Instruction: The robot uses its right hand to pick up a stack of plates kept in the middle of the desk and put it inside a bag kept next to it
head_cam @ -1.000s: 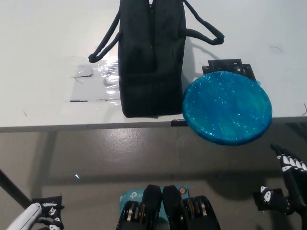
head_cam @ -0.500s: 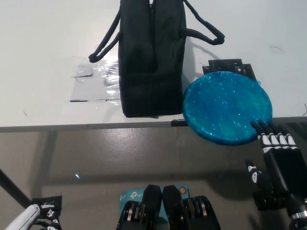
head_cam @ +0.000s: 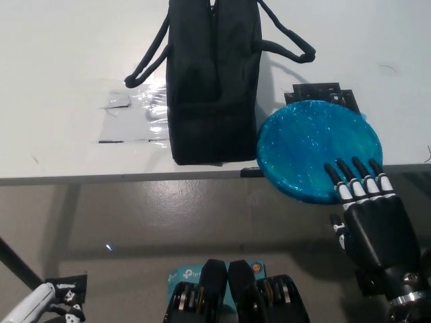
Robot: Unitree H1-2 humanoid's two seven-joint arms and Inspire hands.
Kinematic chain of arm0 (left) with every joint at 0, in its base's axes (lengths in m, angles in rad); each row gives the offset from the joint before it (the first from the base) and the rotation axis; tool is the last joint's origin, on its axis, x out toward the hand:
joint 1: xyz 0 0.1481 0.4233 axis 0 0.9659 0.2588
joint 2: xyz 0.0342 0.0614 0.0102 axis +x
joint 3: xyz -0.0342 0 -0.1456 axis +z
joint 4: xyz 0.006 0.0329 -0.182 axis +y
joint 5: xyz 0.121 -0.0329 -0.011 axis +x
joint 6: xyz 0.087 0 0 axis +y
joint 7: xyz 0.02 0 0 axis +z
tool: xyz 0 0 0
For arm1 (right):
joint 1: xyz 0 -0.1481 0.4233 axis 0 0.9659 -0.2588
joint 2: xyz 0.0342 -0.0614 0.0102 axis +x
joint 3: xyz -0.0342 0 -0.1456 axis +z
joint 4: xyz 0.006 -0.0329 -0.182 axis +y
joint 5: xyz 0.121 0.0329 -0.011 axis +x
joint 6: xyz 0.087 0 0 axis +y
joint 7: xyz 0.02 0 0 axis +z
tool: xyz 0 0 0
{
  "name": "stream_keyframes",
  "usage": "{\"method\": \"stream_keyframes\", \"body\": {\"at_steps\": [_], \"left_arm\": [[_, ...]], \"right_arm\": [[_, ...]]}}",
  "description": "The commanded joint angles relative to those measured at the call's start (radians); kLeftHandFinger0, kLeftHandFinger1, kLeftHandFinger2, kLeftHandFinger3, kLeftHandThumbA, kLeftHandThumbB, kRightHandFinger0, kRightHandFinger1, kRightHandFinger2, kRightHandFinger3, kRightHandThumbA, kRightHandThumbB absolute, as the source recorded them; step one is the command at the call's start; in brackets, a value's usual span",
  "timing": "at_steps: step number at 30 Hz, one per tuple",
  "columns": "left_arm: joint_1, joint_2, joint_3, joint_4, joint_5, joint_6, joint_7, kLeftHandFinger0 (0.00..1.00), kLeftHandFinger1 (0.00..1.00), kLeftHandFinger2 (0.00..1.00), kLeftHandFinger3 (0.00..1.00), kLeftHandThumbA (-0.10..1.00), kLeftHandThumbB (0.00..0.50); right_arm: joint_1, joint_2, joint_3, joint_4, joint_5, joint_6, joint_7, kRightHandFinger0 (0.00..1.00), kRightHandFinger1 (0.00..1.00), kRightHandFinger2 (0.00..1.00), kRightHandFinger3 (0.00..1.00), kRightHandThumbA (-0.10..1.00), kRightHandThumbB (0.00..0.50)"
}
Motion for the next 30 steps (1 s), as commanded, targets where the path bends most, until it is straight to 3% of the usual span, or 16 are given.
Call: {"method": "stream_keyframes", "body": {"at_steps": [1,10,13,22,30], "left_arm": [[-0.017,-0.002,0.025,-0.04,0.054,0.017,-0.066,0.8,0.8,0.85,0.97,-0.1,0.0],[-0.021,-0.018,0.039,-0.046,0.074,0.017,-0.095,0.8,0.81,0.86,0.96,-0.1,0.0],[-0.021,-0.021,0.042,-0.045,0.071,0.017,-0.095,0.8,0.8,0.85,0.95,-0.1,0.0],[-0.032,-0.018,0.045,-0.046,0.094,0.017,-0.122,0.78,0.79,0.83,0.93,-0.1,0.0],[-0.031,-0.021,0.041,-0.048,0.096,0.017,-0.13,0.78,0.79,0.83,0.93,-0.1,0.0]], "right_arm": [[-0.023,0.001,0.003,-0.019,-0.066,-0.013,0.01,1.0,1.0,1.0,1.0,0.54,0.5],[-0.018,0.016,-0.018,0.037,-0.028,0.01,0.077,1.0,1.0,1.0,1.0,0.45,0.5],[-0.024,0.019,-0.021,0.048,-0.047,0.021,0.097,1.0,1.0,1.0,1.0,0.48,0.5],[-0.127,0.023,-0.045,0.18,-0.034,0.042,0.085,1.0,1.0,1.0,1.0,0.43,0.5],[-0.208,0.027,-0.031,0.294,-0.062,0.062,0.059,1.0,1.0,1.0,1.0,0.46,0.5]]}}
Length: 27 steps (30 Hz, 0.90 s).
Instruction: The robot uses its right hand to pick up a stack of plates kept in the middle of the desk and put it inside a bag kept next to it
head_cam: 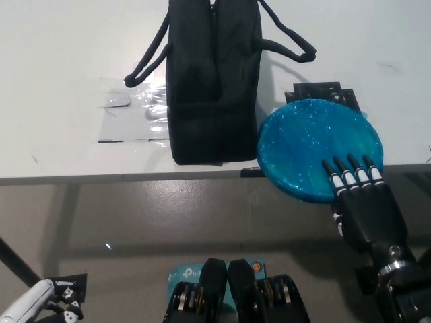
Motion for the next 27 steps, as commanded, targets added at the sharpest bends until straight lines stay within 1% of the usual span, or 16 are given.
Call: {"method": "stream_keyframes", "body": {"at_steps": [1,3,5,10,11,13,15,16,17,20,21,25,26,27], "left_arm": [[-0.008,0.011,0.002,-0.032,0.014,0.014,-0.032,0.78,0.79,0.83,0.93,-0.1,0.0],[-0.008,0.01,0.002,-0.032,0.015,0.014,-0.033,0.79,0.79,0.83,0.92,-0.1,0.0],[-0.016,0.016,-0.002,-0.031,0.016,0.014,-0.034,0.77,0.77,0.83,0.92,-0.1,0.0],[-0.026,0.007,0.001,-0.033,0.027,0.014,-0.046,0.77,0.78,0.82,0.91,-0.1,0.0],[-0.041,0.011,-0.009,-0.037,0.039,0.014,-0.05,0.75,0.76,0.81,0.91,-0.1,0.0],[-0.042,0.019,-0.014,-0.04,0.034,0.014,-0.054,0.75,0.76,0.81,0.9,-0.1,0.0],[-0.042,0.019,-0.013,-0.041,0.035,0.014,-0.056,0.75,0.76,0.81,0.9,-0.1,0.0],[-0.045,0.02,-0.013,-0.043,0.041,0.014,-0.063,0.76,0.78,0.82,0.92,-0.1,0.0],[-0.048,0.026,-0.015,-0.041,0.042,0.014,-0.064,0.76,0.78,0.83,0.92,-0.1,0.0],[-0.049,0.02,-0.008,-0.041,0.043,0.014,-0.073,0.76,0.78,0.82,0.91,-0.1,0.0],[-0.046,0.021,-0.008,-0.042,0.044,0.014,-0.075,0.76,0.78,0.82,0.91,-0.1,0.0],[-0.043,0.02,-0.008,-0.047,0.054,0.014,-0.083,0.76,0.77,0.82,0.91,-0.1,0.0],[-0.042,0.025,-0.011,-0.044,0.049,0.014,-0.079,0.76,0.77,0.81,0.9,-0.1,0.0],[-0.04,0.033,-0.015,-0.04,0.04,0.014,-0.072,0.76,0.77,0.81,0.89,-0.1,0.0]], "right_arm": [[-0.07,0.0,-0.002,0.031,-0.026,0.031,-0.032,1.0,1.0,1.0,1.0,0.46,0.5],[-0.071,-0.001,-0.001,0.033,-0.025,0.032,-0.034,1.0,1.0,1.0,1.0,0.46,0.5],[-0.114,0.037,0.022,0.078,-0.043,0.046,-0.034,1.0,1.0,1.0,1.0,0.43,0.5],[-0.118,0.042,0.034,0.091,-0.033,0.053,-0.011,1.0,1.0,1.0,1.0,0.42,0.5],[-0.111,0.056,0.049,0.165,-0.015,0.045,-0.045,1.0,1.0,1.0,1.0,0.39,0.5],[-0.103,0.064,0.063,0.221,-0.023,0.053,-0.09,1.0,1.0,1.0,1.0,0.38,0.5],[-0.105,0.063,0.068,0.226,-0.019,0.056,-0.097,1.0,1.0,1.0,1.0,0.38,0.5],[-0.106,0.062,0.07,0.238,-0.022,0.065,-0.101,1.0,1.0,1.0,1.0,0.39,0.5],[-0.108,0.061,0.071,0.261,-0.03,0.079,-0.109,1.0,1.0,1.0,1.0,0.38,0.5],[-0.12,0.049,0.083,0.299,-0.027,0.075,-0.153,1.0,1.0,1.0,1.0,0.36,0.5],[-0.12,0.044,0.087,0.304,-0.022,0.071,-0.15,1.0,1.0,1.0,1.0,0.33,0.5],[-0.126,0.017,0.107,0.293,-0.025,0.068,-0.098,1.0,1.0,1.0,1.0,0.31,0.5],[-0.129,0.01,0.111,0.285,-0.029,0.071,-0.083,1.0,1.0,1.0,1.0,0.28,0.5],[-0.134,0.001,0.114,0.273,-0.035,0.074,-0.061,1.0,1.0,1.0,1.0,0.27,0.5]]}}
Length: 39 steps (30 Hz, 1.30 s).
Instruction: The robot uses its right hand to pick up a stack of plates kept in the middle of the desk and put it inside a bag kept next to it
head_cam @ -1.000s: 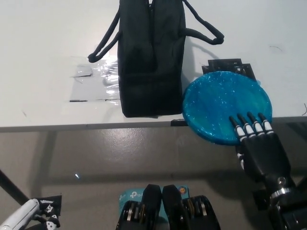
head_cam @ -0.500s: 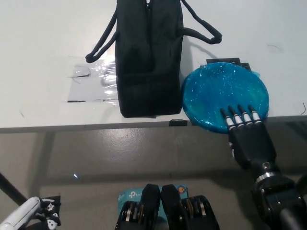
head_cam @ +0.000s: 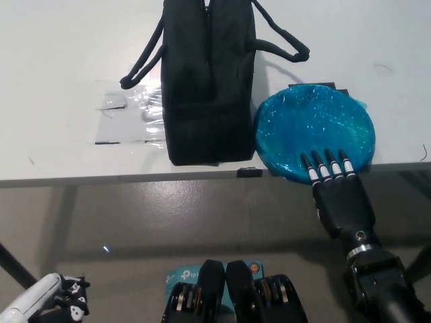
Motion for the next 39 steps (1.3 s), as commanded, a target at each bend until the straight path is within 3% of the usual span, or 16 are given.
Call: {"method": "stream_keyframes", "body": {"at_steps": [1,5,6,7,8,11,12,13,17,19,22,24,27,32,35,39], "left_arm": [[-0.003,0.031,-0.001,-0.031,0.003,0.014,-0.009,0.76,0.77,0.81,0.89,-0.1,0.0],[0.0,0.031,-0.003,-0.025,0.005,0.014,-0.006,0.77,0.77,0.81,0.88,-0.1,0.0],[0.001,0.03,-0.003,-0.023,0.005,0.014,-0.009,0.77,0.77,0.81,0.88,-0.1,0.0],[0.002,0.033,-0.005,-0.023,-0.001,0.014,-0.001,0.76,0.76,0.79,0.87,-0.1,0.0],[0.002,0.034,-0.006,-0.023,-0.003,0.014,0.0,0.75,0.75,0.79,0.87,-0.1,0.0],[0.002,0.018,0.012,-0.026,-0.002,0.014,-0.013,0.75,0.75,0.79,0.86,-0.1,0.0],[0.003,0.025,0.006,-0.026,-0.011,0.014,-0.008,0.74,0.75,0.79,0.86,-0.1,0.0],[0.004,0.028,0.002,-0.025,-0.017,0.014,-0.005,0.74,0.75,0.79,0.86,-0.1,0.0],[0.004,0.029,-0.001,-0.024,-0.006,0.014,-0.009,0.77,0.78,0.81,0.88,-0.1,0.0],[0.007,0.03,-0.005,-0.024,-0.017,0.014,-0.003,0.74,0.75,0.78,0.86,-0.1,0.0],[0.014,0.025,0.0,-0.03,-0.006,0.014,-0.013,0.72,0.74,0.78,0.89,-0.1,0.0],[0.014,0.025,0.002,-0.025,-0.013,0.014,-0.011,0.73,0.74,0.79,0.89,-0.1,0.0],[0.013,0.02,0.008,-0.024,-0.009,0.014,-0.023,0.74,0.75,0.8,0.89,-0.1,0.0],[0.011,0.013,0.015,-0.018,-0.025,0.014,-0.01,0.73,0.74,0.78,0.86,-0.1,0.0],[0.013,0.02,0.008,-0.021,-0.028,0.014,-0.007,0.71,0.72,0.77,0.85,-0.1,0.0],[0.015,0.017,0.017,-0.021,-0.028,0.014,-0.009,0.71,0.73,0.77,0.84,-0.1,0.0]], "right_arm": [[-0.022,-0.037,0.018,0.012,-0.013,0.027,0.078,1.0,1.0,1.0,1.0,0.26,0.5],[-0.067,-0.046,-0.013,0.075,0.024,0.006,-0.144,1.0,1.0,1.0,1.0,0.18,0.453],[-0.073,-0.049,-0.022,0.085,0.048,-0.015,-0.184,1.0,0.9,0.91,1.0,0.15,0.443],[-0.104,-0.055,-0.043,0.117,0.099,-0.077,-0.283,0.27,0.09,0.22,1.0,0.15,0.387],[-0.111,-0.059,-0.042,0.126,0.104,-0.091,-0.305,0.01,0.0,0.19,1.0,0.15,0.403],[-0.147,-0.07,-0.044,0.167,0.125,-0.135,-0.369,0.0,0.0,0.11,1.0,0.14,0.3],[-0.17,-0.084,-0.039,0.187,0.138,-0.187,-0.424,0.0,0.0,0.1,1.0,-0.07,0.182],[-0.181,-0.094,-0.032,0.198,0.137,-0.211,-0.456,0.0,0.0,0.13,1.0,-0.1,0.141],[-0.219,-0.104,-0.005,0.234,0.121,-0.249,-0.54,0.0,0.0,0.27,0.2,-0.1,0.168],[-0.216,-0.099,-0.008,0.248,0.14,-0.274,-0.571,0.0,0.0,0.36,0.02,-0.1,0.122],[-0.209,-0.085,-0.015,0.265,0.172,-0.309,-0.614,0.0,0.0,0.46,0.0,-0.1,0.079],[-0.191,-0.079,-0.028,0.222,0.193,-0.281,-0.528,0.0,0.0,0.38,0.0,-0.1,0.067],[-0.178,-0.074,-0.038,0.197,0.215,-0.269,-0.497,0.0,0.0,0.17,0.06,-0.1,0.153],[-0.176,-0.076,-0.048,0.174,0.256,-0.284,-0.468,0.0,0.0,0.08,0.0,-0.1,0.218],[-0.163,-0.078,-0.064,0.147,0.28,-0.277,-0.46,0.0,0.0,0.05,0.05,-0.1,0.325],[-0.154,-0.067,-0.098,0.105,0.313,-0.235,-0.409,0.0,0.0,0.03,0.15,-0.1,0.293]]}}
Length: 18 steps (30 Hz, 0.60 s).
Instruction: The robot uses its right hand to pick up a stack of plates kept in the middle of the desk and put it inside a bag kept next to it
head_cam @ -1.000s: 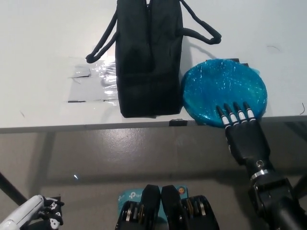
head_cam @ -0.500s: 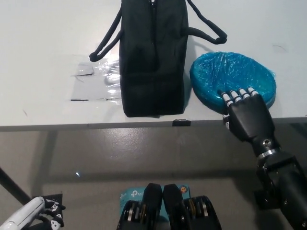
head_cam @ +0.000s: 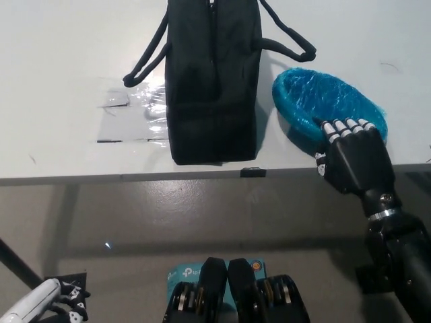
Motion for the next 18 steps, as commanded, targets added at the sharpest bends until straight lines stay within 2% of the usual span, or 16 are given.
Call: {"method": "stream_keyframes", "body": {"at_steps": [1,2,3,5,6,7,8,10,12,15,18], "left_arm": [[0.002,0.017,0.01,-0.022,-0.021,0.014,0.002,0.71,0.73,0.77,0.84,-0.1,0.0],[0.002,0.016,0.011,-0.02,-0.023,0.014,0.003,0.71,0.72,0.76,0.84,-0.1,0.0],[0.002,0.015,0.013,-0.022,-0.023,0.014,0.002,0.7,0.72,0.76,0.84,-0.1,0.0],[0.003,0.012,0.016,-0.026,-0.025,0.014,0.0,0.7,0.72,0.76,0.84,-0.1,0.0],[0.003,0.013,0.014,-0.023,-0.024,0.014,0.002,0.7,0.72,0.76,0.84,-0.1,0.0],[0.01,0.008,0.015,-0.023,-0.026,0.014,0.01,0.71,0.72,0.76,0.84,-0.1,0.0],[0.011,0.011,0.011,-0.024,-0.028,0.014,0.014,0.71,0.72,0.76,0.84,-0.1,0.0],[0.011,0.016,0.009,-0.021,-0.026,0.014,0.01,0.71,0.72,0.77,0.84,-0.1,0.0],[0.007,0.012,0.022,-0.018,-0.027,0.014,0.009,0.73,0.74,0.79,0.86,-0.1,0.0],[0.005,0.006,0.025,-0.018,-0.012,0.014,0.002,0.75,0.76,0.81,0.89,-0.1,0.0],[0.005,0.012,0.028,-0.025,0.005,0.014,-0.008,0.76,0.77,0.83,0.92,-0.1,0.0]], "right_arm": [[0.0,0.006,-0.05,-0.072,0.11,0.012,0.053,0.0,0.0,0.04,0.08,-0.1,0.246],[0.011,0.034,-0.103,-0.102,0.21,0.04,0.126,0.0,0.02,0.15,0.02,-0.1,0.196],[0.014,0.042,-0.121,-0.113,0.237,0.051,0.147,0.0,0.06,0.27,0.01,-0.1,0.194],[0.022,0.078,-0.207,-0.157,0.36,0.105,0.213,0.0,0.1,0.36,0.0,-0.1,0.174],[0.022,0.09,-0.244,-0.169,0.409,0.118,0.227,0.0,0.1,0.37,0.01,-0.1,0.215],[0.015,0.095,-0.278,-0.166,0.462,0.101,0.23,0.0,0.08,0.37,0.07,-0.1,0.24],[0.014,0.11,-0.311,-0.183,0.49,0.139,0.25,0.0,0.05,0.35,0.09,-0.1,0.226],[0.007,0.132,-0.37,-0.201,0.561,0.15,0.259,0.0,0.0,0.31,0.04,-0.1,0.208],[-0.011,0.137,-0.413,-0.219,0.612,0.161,0.28,0.0,0.0,0.3,0.04,-0.1,0.241],[-0.032,0.122,-0.465,-0.233,0.666,0.18,0.321,0.0,0.02,0.33,0.12,-0.1,0.271],[-0.056,0.107,-0.489,-0.225,0.678,0.189,0.34,0.0,0.01,0.33,0.15,-0.1,0.264]]}}
